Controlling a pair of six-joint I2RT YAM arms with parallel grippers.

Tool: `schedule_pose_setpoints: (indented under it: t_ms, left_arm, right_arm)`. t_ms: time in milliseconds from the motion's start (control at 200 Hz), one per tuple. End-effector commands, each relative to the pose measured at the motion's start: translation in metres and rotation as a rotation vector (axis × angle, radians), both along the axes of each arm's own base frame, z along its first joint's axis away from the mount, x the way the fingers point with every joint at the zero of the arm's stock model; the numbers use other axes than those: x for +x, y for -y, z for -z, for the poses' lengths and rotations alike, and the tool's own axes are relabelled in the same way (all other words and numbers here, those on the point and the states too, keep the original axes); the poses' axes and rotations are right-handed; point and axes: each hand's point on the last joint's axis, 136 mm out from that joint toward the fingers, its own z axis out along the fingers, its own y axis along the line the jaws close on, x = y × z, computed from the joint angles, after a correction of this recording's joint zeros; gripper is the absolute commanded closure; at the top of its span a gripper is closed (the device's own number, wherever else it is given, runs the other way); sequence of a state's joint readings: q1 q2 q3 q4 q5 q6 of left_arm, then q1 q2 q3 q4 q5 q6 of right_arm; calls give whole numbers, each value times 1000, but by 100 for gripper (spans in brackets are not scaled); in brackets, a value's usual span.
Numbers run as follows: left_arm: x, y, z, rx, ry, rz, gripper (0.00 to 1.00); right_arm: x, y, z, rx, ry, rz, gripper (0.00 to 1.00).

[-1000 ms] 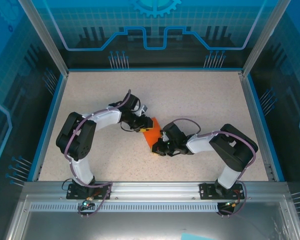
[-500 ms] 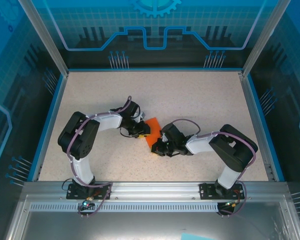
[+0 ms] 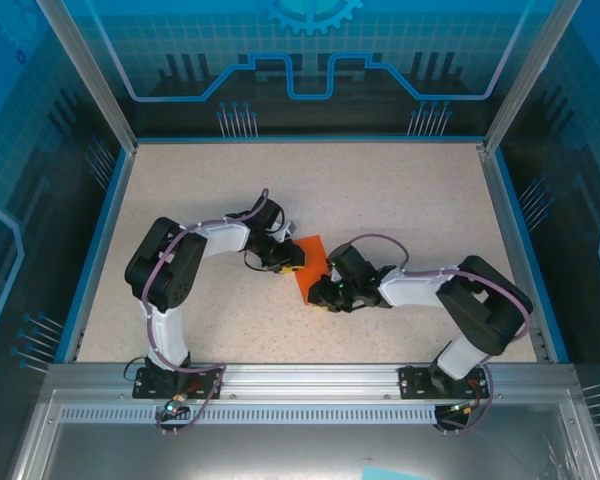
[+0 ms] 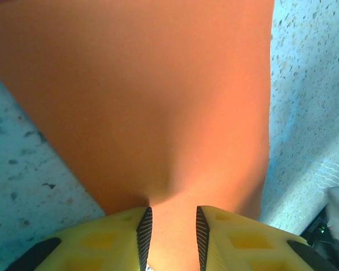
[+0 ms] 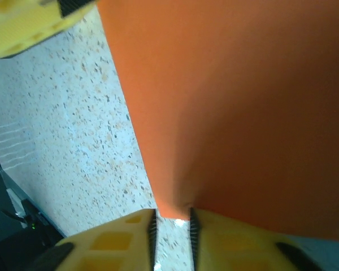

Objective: Fold a paper plane with a square sheet of paper (pick it up from the middle)
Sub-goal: First fold the square sheet of paper in half at the center of the table, then third fold the triangle at the center of the table.

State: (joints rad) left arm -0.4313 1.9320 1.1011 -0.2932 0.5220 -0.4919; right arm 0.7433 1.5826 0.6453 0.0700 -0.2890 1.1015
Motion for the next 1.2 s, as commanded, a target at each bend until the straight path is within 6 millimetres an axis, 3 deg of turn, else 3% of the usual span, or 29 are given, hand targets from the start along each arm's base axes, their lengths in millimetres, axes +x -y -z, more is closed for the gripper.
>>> schedule_pose_setpoints:
  t_ms: [0, 160, 290, 745, 975, 1195]
  left_arm:
    - [-1, -9, 21, 57, -20, 16, 69]
    - [-1, -9, 24, 60, -25, 26, 69]
    - [-1, -10, 26, 61, -26, 29, 69]
    - [-4, -11, 28, 58, -36, 37, 69]
    - [-4, -10, 27, 52, -39, 40, 69]
    - [-3, -10, 26, 52, -36, 44, 69]
  right_arm:
    - [3, 36, -5, -75, 18, -23, 67]
    - [16, 75, -9, -140, 30, -53, 59]
    - [21, 87, -4, -123, 2, -64, 56]
    - [31, 55, -8, 82, -43, -95, 54]
    - [31, 50, -17, 113, -41, -96, 56]
    - [32, 49, -24, 131, -36, -83, 63]
